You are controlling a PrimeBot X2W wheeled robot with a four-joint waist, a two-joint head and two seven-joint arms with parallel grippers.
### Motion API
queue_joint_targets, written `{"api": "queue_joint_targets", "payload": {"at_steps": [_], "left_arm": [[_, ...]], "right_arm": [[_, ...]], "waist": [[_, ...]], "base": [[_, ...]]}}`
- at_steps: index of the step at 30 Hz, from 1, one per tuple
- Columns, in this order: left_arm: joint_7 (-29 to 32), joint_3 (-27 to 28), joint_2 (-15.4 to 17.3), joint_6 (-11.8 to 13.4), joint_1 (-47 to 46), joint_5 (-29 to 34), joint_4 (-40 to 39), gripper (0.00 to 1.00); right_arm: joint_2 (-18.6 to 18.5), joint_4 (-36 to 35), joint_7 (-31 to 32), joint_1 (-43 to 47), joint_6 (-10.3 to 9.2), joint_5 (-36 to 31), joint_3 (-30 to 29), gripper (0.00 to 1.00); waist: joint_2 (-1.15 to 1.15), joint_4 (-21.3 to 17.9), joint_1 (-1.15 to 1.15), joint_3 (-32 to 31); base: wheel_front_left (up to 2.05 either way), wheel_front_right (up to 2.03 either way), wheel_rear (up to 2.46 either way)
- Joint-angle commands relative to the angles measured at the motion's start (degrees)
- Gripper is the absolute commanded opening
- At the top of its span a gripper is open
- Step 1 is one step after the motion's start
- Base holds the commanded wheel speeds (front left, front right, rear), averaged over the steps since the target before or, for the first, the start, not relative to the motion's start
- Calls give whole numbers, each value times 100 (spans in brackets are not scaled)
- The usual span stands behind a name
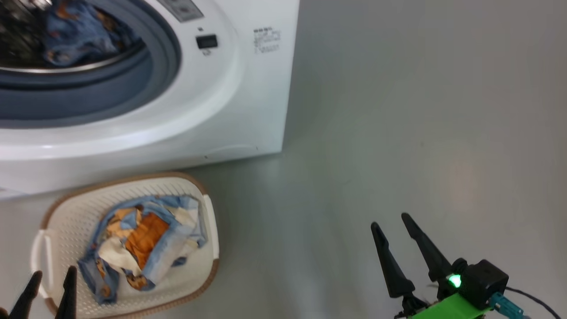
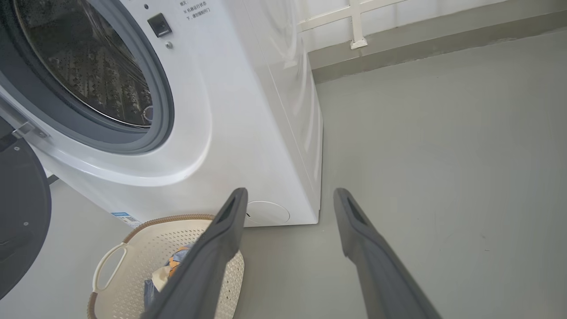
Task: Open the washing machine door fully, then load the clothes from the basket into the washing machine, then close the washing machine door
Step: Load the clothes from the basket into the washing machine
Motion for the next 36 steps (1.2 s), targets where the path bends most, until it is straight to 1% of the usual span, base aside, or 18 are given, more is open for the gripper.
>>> {"api": "queue_joint_targets", "payload": {"at_steps": [1,4,7,14,18,25,32,36], "left_arm": [[-29,151,225,26,-152,-95,0,100],[-29,-68,473,26,-350,-557,150,100],[-29,-283,743,26,-492,-856,268,100],[-29,-731,1279,26,-794,-1265,353,100],[-29,-955,1523,26,-937,-1431,468,100],[-29,-1098,1785,26,-1150,-1918,622,100],[-29,-1313,2095,26,-1387,-2071,698,100],[-29,-1391,2194,26,-1526,-2087,697,100]], "right_arm": [[-18,-170,-28,-89,16,-54,168,100],[-18,-294,-28,-105,16,-49,235,100],[-18,-402,-28,-102,16,-26,301,100],[-18,-630,-28,-89,16,23,417,100],[-18,-734,-28,-89,16,57,493,100],[-18,-888,-28,-77,16,96,566,100],[-18,-1001,-28,-114,16,112,613,100],[-18,-1017,-28,-172,16,147,630,100]], "waist": [[0,-254,0,579],[0,-366,0,843],[0,-480,0,1067],[0,-676,0,1560],[0,-767,0,1805],[0,-861,0,2184],[0,-877,0,2544],[0,-843,0,2724]], "base": [[0,0,0],[0,0,0],[0,0,0],[0,0,0],[0,0,0],[0,0,0],[0,0,0],[0,0,0]]}}
